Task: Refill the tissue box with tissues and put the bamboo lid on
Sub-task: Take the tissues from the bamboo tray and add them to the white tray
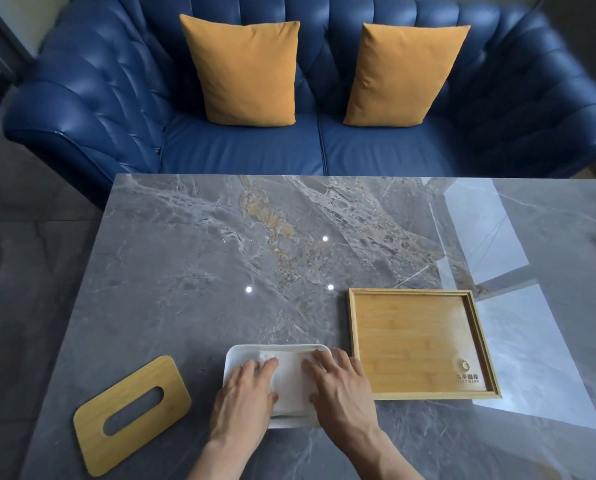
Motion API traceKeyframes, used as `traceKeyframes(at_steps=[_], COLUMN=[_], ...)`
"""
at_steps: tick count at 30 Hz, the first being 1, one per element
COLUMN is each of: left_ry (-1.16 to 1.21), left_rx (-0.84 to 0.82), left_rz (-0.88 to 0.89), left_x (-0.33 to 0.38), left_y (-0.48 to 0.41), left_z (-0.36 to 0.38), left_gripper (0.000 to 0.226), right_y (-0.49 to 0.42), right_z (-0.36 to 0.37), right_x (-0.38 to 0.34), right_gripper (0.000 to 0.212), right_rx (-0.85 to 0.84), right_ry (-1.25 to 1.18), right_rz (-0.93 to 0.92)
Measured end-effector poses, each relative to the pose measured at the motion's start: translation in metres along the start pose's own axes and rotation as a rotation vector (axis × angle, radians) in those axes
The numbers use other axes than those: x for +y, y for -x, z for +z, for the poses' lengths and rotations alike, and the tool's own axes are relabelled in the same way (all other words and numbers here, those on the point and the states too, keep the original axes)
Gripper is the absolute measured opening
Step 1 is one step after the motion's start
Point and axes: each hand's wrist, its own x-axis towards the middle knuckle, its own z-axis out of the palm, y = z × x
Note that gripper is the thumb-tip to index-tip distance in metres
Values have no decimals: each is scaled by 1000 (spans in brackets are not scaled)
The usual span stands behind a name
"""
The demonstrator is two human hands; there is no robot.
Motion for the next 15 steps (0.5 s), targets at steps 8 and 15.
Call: traceKeyframes(at_steps=[8,15], left_ry=[-45,-123], left_rx=[54,74], left_rz=[18,21], left_x=[3,7], left_y=[1,4], left_z=[-3,-6], left_gripper=[50,47], right_y=[0,7], right_z=[0,-11], right_x=[-3,-12], right_gripper=[46,40], right_rx=[19,84], right_ry=[38,64], right_rz=[-2,-19])
